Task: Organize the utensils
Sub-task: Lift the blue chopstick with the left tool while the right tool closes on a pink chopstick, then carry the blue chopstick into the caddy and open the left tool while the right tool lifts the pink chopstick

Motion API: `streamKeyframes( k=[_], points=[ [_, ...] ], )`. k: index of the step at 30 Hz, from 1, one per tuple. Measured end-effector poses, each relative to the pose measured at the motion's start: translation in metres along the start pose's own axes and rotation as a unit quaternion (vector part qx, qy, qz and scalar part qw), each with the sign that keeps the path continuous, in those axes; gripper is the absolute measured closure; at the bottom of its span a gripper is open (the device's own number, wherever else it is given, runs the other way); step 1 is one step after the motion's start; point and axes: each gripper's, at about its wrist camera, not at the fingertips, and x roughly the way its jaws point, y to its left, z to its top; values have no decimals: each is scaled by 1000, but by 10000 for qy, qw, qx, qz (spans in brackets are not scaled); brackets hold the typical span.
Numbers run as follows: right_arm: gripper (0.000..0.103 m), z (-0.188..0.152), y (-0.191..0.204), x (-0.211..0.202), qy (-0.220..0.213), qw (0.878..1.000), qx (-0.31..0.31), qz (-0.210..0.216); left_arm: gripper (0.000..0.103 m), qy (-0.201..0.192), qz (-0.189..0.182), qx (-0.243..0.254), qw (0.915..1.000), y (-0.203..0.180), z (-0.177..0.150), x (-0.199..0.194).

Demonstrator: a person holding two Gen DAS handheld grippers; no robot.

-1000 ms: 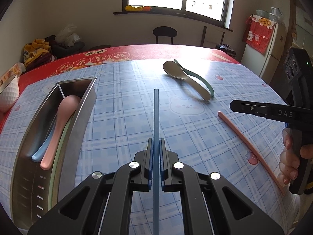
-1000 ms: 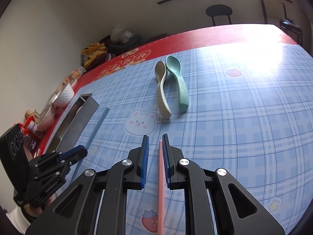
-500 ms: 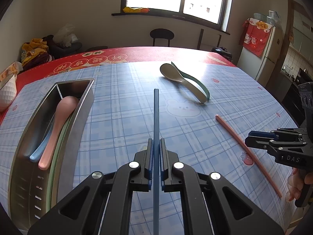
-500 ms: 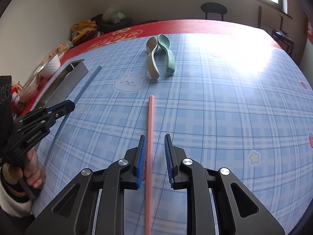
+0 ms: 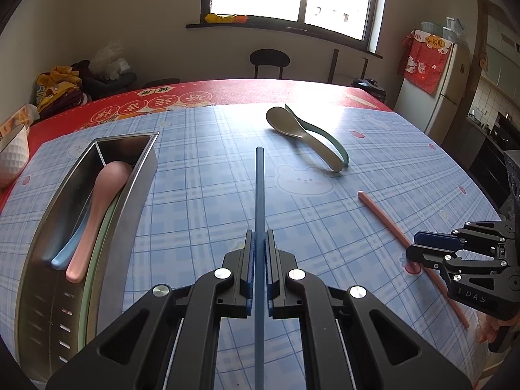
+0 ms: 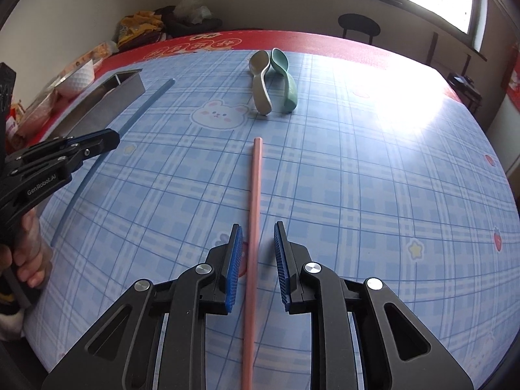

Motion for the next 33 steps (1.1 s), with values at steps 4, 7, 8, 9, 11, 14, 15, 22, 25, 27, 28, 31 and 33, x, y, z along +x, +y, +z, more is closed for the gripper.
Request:
streamKeyframes(
  k=[4, 7, 8, 9, 11, 14, 15, 22, 25, 27, 28, 31, 33],
  points=[
    [84, -4, 0, -3, -81, 10000, -23, -10, 97, -3, 5, 1, 10000, 0, 0, 0],
    [84, -5, -2, -3, -138, 9999, 12, 46, 97, -5, 9, 25, 10000, 0, 0, 0],
    [84, -5, -3, -2, -147, 9999, 41, 75, 97, -5, 10, 24, 10000, 0, 0, 0],
    [84, -3, -4, -1, -148, 9998, 69, 99, 97, -2, 5, 18, 10000, 0, 0, 0],
    [86, -3, -5, -1, -150, 9998, 98, 116, 97, 8, -5, 1, 10000, 0, 0, 0],
    [92, -2, -7, 0, -154, 9997, 132, 157, 97, 5, -4, 5, 10000, 0, 0, 0],
    [94, -2, -8, 0, -155, 9996, 148, 169, 97, 3, -3, 8, 10000, 0, 0, 0],
    [97, 5, -14, 1, -264, 9978, 495, 342, 97, -9, 5, 17, 10000, 0, 0, 0],
    [97, 10, -13, -2, -468, 9943, 722, 635, 97, -3, 3, -6, 10000, 1, 0, 0],
    [97, 16, -11, -6, -626, 9905, 842, 889, 97, -5, -3, -12, 10000, 1, 0, 0],
    [97, 19, -8, -7, -735, 9879, 895, 1034, 97, -6, -1, -10, 10000, 0, 0, 0],
    [97, 31, -1, -9, -996, 9789, 1110, 1399, 97, -6, 0, -26, 10000, 1, 0, 0],
    [97, 37, 6, -9, -1205, 9728, 1215, 1563, 97, 10, 17, -50, 10000, 2, 0, 1]
  ],
)
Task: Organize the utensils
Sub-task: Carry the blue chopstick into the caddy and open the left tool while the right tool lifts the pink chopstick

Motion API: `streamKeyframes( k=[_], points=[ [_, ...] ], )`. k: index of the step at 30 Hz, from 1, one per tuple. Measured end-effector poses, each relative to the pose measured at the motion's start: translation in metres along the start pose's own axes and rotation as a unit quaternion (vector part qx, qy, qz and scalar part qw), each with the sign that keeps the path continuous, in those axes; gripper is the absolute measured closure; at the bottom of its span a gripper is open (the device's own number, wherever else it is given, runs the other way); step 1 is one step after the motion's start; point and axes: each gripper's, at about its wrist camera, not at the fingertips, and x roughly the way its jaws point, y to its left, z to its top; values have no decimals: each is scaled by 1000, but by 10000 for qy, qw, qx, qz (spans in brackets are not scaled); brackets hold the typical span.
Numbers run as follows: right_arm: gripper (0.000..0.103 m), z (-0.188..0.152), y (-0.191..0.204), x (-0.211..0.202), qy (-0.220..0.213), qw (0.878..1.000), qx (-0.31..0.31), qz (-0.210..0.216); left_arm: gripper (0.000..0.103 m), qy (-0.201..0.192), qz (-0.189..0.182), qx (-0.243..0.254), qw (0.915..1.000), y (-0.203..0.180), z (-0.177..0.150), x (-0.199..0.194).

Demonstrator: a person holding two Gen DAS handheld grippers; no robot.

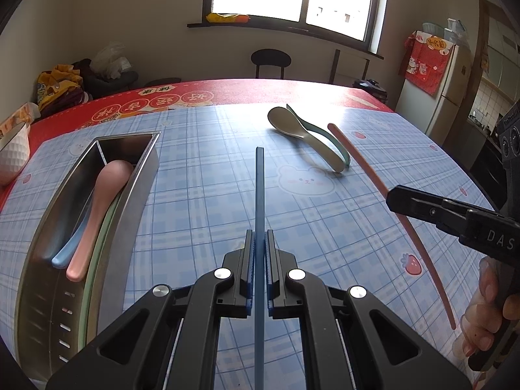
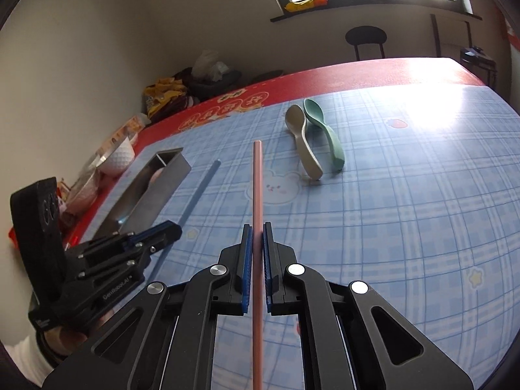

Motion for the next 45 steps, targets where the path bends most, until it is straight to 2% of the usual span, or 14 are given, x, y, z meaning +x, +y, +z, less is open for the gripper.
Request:
streamKeyframes(
  k=[6, 9, 14, 20, 23, 30, 33, 45],
  points=[
    [97, 5, 7, 13, -528, 9981, 295, 103, 97, 5, -57, -16, 10000, 2, 0, -2],
    [97, 4, 4, 20, -522, 9973, 433, 276, 97, -95, -98, -150, 9998, 8, 0, -10],
    [97, 2, -11, 17, -578, 9939, 726, 603, 97, -1, -217, -133, 9997, 7, 1, -23],
    [97, 1, -13, 12, -649, 9924, 736, 739, 97, -33, -436, -218, 9988, 27, 16, -53],
    [97, 1, -13, 11, -672, 9920, 732, 774, 97, 48, -405, -461, 9981, 57, 29, -60],
    [97, -1, -15, 9, -661, 9914, 767, 830, 97, 504, 35, -934, 9943, 117, 41, -43],
    [97, -2, -15, 8, -670, 9913, 768, 830, 97, 679, 192, -908, 9934, 122, 38, -33],
    [97, -2, -17, 8, -659, 9906, 836, 856, 97, 1090, 290, -666, 9914, 120, 32, -11]
  ],
)
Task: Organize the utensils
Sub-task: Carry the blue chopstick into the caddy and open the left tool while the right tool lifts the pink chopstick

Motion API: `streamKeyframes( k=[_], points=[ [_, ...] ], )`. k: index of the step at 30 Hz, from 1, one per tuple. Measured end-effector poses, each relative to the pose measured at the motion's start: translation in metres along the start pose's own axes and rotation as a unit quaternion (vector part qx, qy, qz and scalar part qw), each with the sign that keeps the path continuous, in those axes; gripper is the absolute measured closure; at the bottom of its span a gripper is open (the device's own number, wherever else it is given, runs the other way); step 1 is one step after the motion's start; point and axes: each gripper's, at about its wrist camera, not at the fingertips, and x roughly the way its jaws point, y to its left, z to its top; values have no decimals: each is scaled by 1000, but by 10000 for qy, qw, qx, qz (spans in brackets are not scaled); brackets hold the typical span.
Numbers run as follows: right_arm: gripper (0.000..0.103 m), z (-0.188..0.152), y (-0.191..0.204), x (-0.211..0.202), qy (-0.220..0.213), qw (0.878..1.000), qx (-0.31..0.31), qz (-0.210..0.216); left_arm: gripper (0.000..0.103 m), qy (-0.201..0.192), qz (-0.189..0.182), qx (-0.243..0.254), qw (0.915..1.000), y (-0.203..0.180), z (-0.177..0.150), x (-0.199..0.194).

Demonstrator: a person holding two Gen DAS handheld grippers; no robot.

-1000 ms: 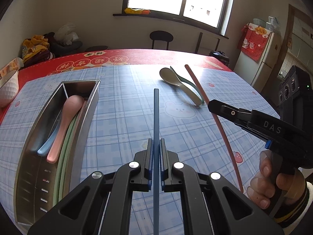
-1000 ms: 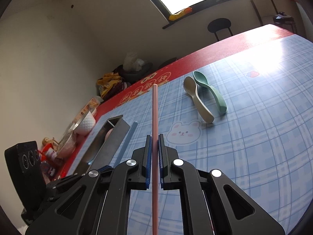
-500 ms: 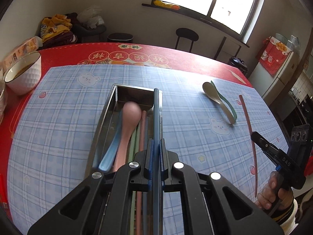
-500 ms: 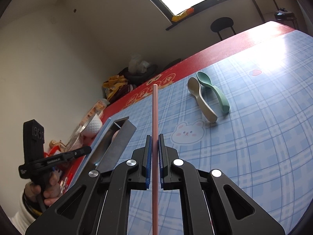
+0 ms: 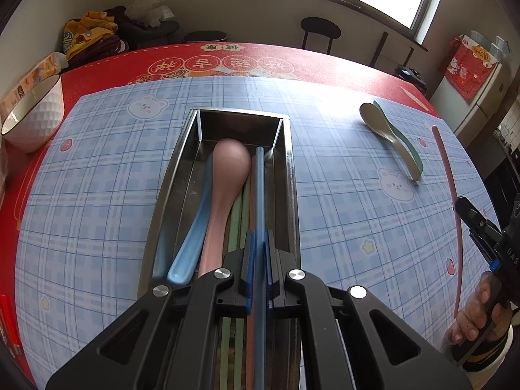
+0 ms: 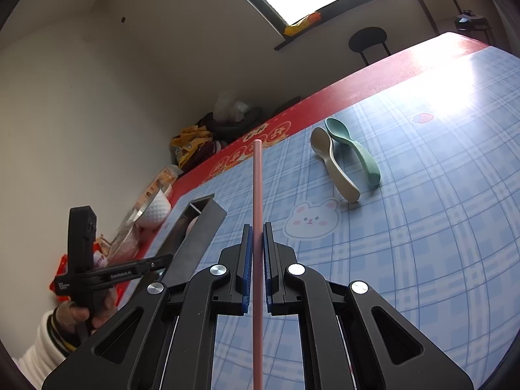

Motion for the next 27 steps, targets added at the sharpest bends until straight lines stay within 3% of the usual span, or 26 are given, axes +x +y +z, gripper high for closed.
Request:
streamKeyframes(
  k=[6, 8, 10, 11, 15, 19, 23, 27],
  points=[
    [97, 0, -1, 0, -12, 10000, 40, 53, 87, -182, 15, 63, 9998, -1, -2, -12],
    [97, 0, -2, 0, -15, 9999, 59, 106, 75, -418, 91, 208, 9989, -4, -7, -23],
    [97, 0, -2, 0, -27, 9999, 72, 135, 55, -743, 181, 395, 9963, -6, -14, -39],
    [97, 0, -2, 0, -33, 9998, 80, 152, 50, -916, 245, 500, 9942, -7, -19, -46],
    [97, 0, -2, 1, -32, 9998, 111, 133, 14, -1600, 526, 683, 9833, 3, -42, -72],
    [97, 0, -2, 3, -21, 9999, 133, -8, 7, -1975, 766, 622, 9753, 26, -62, -85],
    [97, 1, 2, 8, 48, 9997, 84, -205, 7, -2034, 909, 370, 9742, 53, -74, -84],
    [97, 0, 8, 14, 197, 9990, -7, -405, 7, -2108, 805, 80, 9742, 74, -82, -82]
  ],
)
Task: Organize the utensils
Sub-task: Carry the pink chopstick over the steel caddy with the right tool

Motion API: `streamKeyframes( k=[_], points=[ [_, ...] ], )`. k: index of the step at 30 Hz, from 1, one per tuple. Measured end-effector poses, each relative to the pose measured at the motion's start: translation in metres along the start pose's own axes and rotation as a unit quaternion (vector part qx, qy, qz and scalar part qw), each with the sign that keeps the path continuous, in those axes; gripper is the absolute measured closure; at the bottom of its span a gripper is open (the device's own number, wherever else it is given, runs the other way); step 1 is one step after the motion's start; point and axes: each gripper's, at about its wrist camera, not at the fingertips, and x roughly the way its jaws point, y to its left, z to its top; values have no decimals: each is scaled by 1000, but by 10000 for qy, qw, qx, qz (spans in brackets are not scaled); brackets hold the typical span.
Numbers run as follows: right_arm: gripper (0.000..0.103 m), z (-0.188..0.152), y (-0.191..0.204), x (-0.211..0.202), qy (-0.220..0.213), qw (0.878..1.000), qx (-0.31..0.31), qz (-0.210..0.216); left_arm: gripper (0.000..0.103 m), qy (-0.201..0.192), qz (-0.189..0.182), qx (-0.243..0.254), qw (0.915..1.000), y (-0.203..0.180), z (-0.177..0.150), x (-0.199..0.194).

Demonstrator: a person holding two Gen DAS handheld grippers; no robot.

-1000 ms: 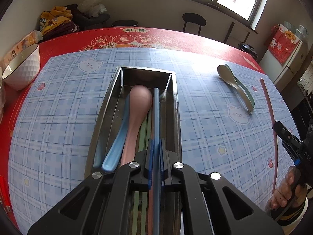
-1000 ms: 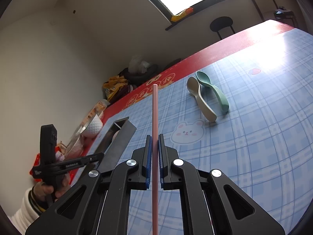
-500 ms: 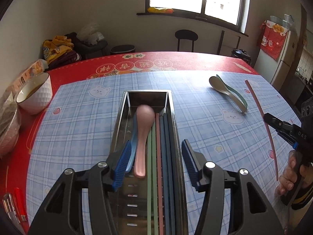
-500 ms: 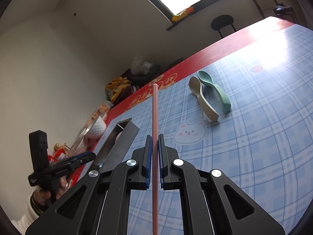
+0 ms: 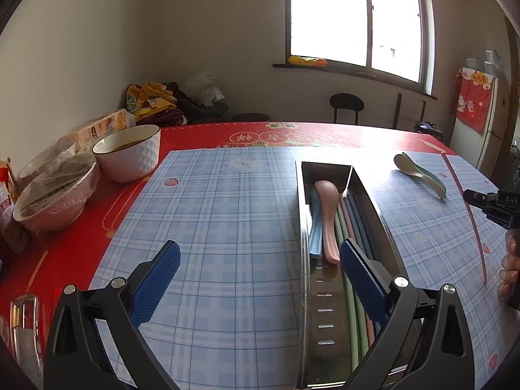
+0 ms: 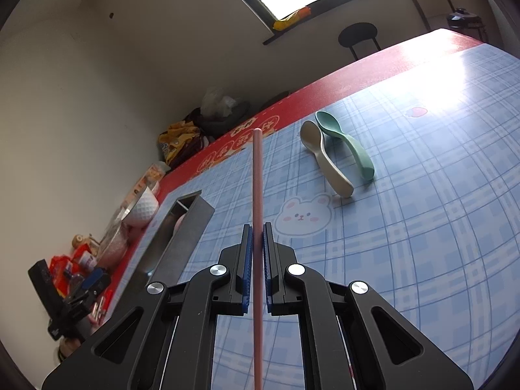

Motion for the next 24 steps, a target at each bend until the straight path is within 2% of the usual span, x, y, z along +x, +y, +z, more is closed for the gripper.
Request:
streamKeyframes(
  k=[5, 9, 16, 24],
  points=[
    [97, 2, 13, 2, 173, 9998, -68, -104, 7, -91, -195, -210, 9995, 11, -2, 0],
    [97, 6, 26, 7, 296, 9991, 279, 155, 7, -116, -257, -105, 9995, 7, -4, -1],
    [97, -1, 75, 32, 589, 9954, 521, 541, 7, -235, -377, -198, 9988, 11, -4, -5],
    [97, -5, 142, 64, 466, 9946, 494, 780, 6, -265, -305, -472, 9981, 20, -5, -6]
  ],
)
